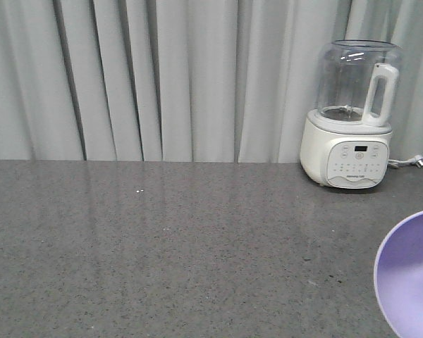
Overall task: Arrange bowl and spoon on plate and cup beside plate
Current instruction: 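Drive the base to the counter with the paper cup and plate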
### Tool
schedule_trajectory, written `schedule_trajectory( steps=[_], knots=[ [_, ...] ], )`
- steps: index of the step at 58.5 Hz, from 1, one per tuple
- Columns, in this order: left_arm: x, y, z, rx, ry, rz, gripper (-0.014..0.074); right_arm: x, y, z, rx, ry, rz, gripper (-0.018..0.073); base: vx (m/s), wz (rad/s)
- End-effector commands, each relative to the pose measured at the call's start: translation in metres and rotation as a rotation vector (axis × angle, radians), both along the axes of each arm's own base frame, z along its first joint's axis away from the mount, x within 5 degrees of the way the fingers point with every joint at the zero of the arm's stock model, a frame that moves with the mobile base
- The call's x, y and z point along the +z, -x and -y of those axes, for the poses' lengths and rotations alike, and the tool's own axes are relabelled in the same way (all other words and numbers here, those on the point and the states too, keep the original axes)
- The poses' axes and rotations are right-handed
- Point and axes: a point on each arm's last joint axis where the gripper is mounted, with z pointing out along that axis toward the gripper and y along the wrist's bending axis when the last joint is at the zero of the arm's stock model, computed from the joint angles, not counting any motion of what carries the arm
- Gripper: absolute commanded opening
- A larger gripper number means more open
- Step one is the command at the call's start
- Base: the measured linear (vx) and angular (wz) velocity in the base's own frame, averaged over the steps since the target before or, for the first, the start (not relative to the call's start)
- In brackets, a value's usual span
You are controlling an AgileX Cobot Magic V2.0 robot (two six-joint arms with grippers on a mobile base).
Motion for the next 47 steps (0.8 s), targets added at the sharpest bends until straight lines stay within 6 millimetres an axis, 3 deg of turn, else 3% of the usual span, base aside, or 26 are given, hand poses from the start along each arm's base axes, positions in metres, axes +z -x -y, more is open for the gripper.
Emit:
schedule_trajectory(
  steps=[1, 21, 47],
  knots=[
    [0.0176, 0.0002, 0.0005, -0.002, 0.029, 0.114, 0.0004, 0.0163, -0.0007, 0.001, -0.009, 0.01, 0.114, -0.0012, -0.04, -0.22],
    [0.0177, 0.0004, 0.0005, -0.002, 0.03, 0.115, 0.0004, 0.0163, -0.0007, 0.001, -0.009, 0.01, 0.114, -0.0012, -0.03, -0.35],
    [0.0177, 0.0004, 0.0005, -0.002, 0.03, 0.115, 0.0004, 0.0163, -0.0007, 0.001, -0.009, 0.01, 0.114, -0.0012, -0.01, -0.67]
  ],
)
